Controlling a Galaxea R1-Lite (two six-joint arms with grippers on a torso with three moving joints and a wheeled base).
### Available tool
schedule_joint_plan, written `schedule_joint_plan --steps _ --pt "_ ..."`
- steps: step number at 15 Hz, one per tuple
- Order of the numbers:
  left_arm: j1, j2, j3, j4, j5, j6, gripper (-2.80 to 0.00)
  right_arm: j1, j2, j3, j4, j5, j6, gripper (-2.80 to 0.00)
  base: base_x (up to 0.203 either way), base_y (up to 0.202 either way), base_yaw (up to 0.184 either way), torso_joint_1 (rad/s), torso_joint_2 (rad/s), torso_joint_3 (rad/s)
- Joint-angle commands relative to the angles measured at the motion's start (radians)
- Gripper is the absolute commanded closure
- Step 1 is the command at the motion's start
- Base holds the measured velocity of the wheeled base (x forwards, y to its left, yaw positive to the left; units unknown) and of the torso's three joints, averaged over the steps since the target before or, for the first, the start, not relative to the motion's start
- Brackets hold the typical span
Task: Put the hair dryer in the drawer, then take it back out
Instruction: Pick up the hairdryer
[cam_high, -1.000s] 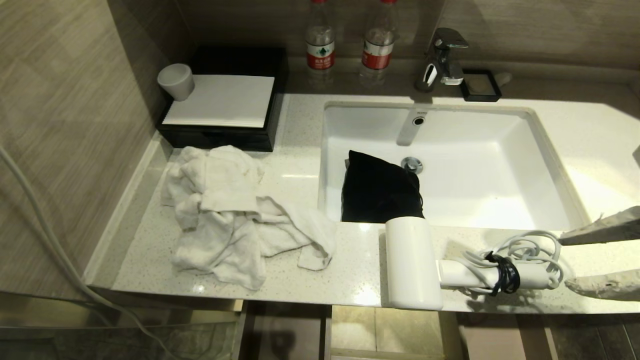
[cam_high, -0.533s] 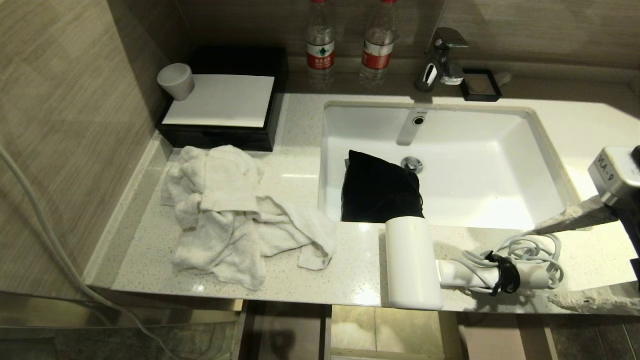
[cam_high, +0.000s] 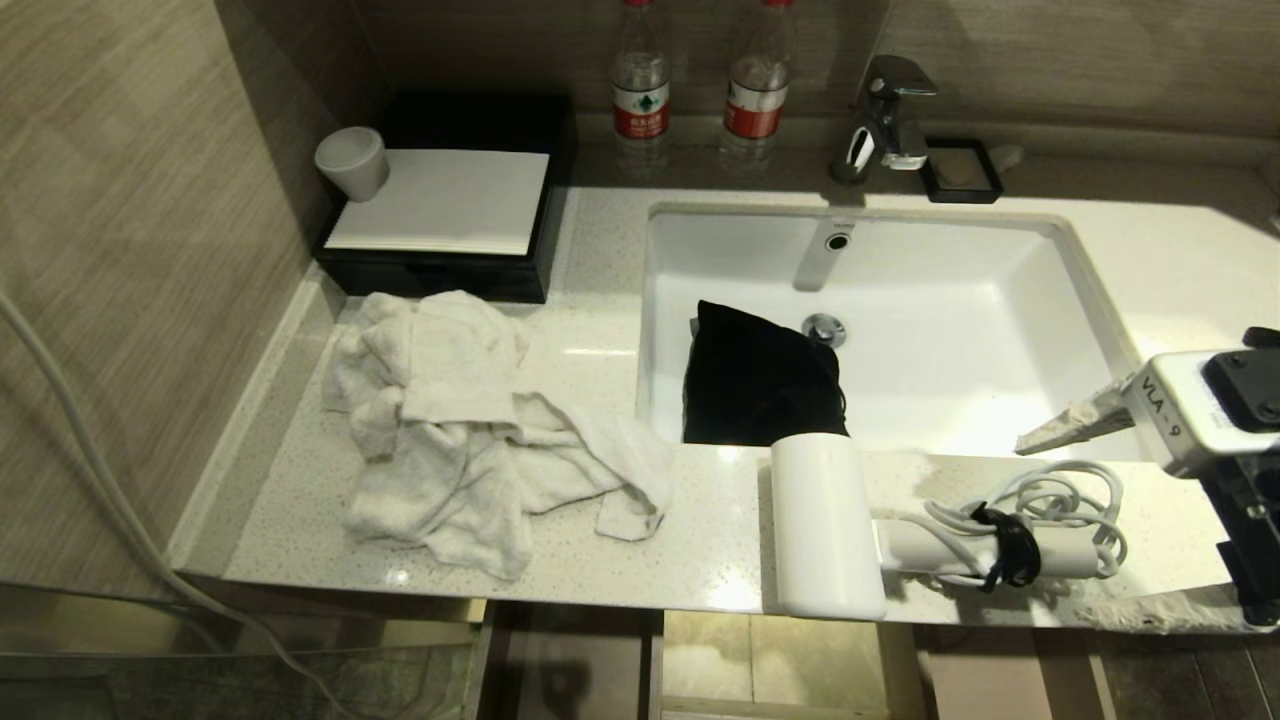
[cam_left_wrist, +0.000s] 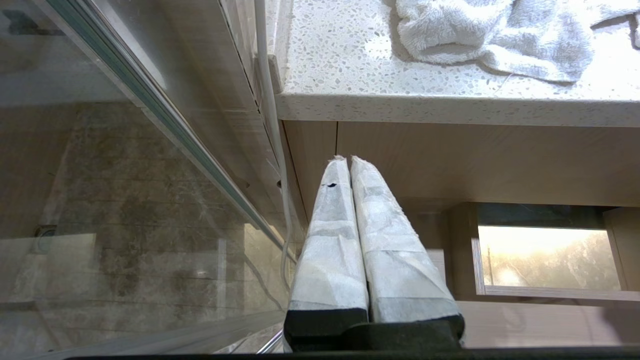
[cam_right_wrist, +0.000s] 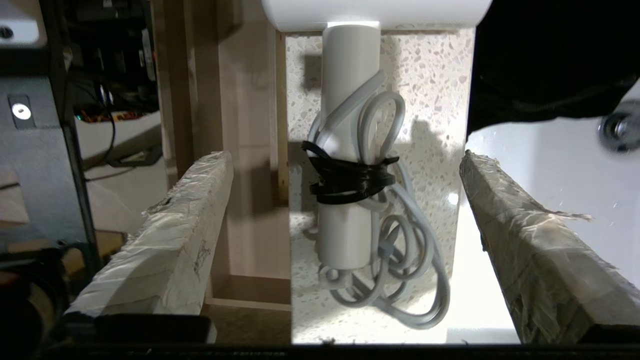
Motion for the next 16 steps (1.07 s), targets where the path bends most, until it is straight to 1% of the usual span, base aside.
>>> schedule_joint_plan --steps 1,2,6,8,9,10,11,13,14,15,16 --pt "0.000 0.000 0.002 0.000 0.000 0.000 0.00 0.011 0.032 -0.001 -0.001 -0.003 -0.060 -2.80 0.000 0.000 0.000 0.000 0.00 0.000" --pt "0.000 0.000 0.002 0.000 0.000 0.000 0.00 0.043 0.038 -0.001 -0.010 -0.016 -0.059 -2.80 0.000 0.000 0.000 0.000 0.00 0.000" --pt "0.000 0.000 0.002 0.000 0.000 0.000 0.00 0.050 0.041 -0.001 -0.015 -0.023 -0.059 -2.80 0.000 0.000 0.000 0.000 0.00 0.000" --pt "0.000 0.000 0.002 0.000 0.000 0.000 0.00 0.109 0.067 0.020 -0.122 -0.132 -0.051 -2.80 0.000 0.000 0.000 0.000 0.00 0.000" --pt "0.000 0.000 0.002 0.000 0.000 0.000 0.00 0.111 0.069 0.022 -0.126 -0.136 -0.049 -2.80 0.000 0.000 0.000 0.000 0.00 0.000" --pt "0.000 0.000 0.002 0.000 0.000 0.000 0.00 0.118 0.083 0.012 -0.128 -0.177 -0.028 -2.80 0.000 0.000 0.000 0.000 0.00 0.000" --pt "0.000 0.000 0.002 0.000 0.000 0.000 0.00 0.129 0.089 0.007 -0.131 -0.194 -0.010 -2.80 0.000 0.000 0.000 0.000 0.00 0.000" --pt "0.000 0.000 0.002 0.000 0.000 0.000 0.00 0.129 0.089 0.007 -0.131 -0.194 -0.010 -2.80 0.000 0.000 0.000 0.000 0.00 0.000" --pt "0.000 0.000 0.002 0.000 0.000 0.000 0.00 0.136 0.094 0.007 -0.141 -0.207 0.002 -2.80 0.000 0.000 0.000 0.000 0.00 0.000" --pt "0.000 0.000 0.002 0.000 0.000 0.000 0.00 0.159 0.105 0.008 -0.162 -0.271 0.031 -2.80 0.000 0.000 0.000 0.000 0.00 0.000" --pt "0.000 0.000 0.000 0.000 0.000 0.000 0.00 0.174 0.114 0.010 -0.172 -0.309 0.043 -2.80 0.000 0.000 0.000 0.000 0.00 0.000"
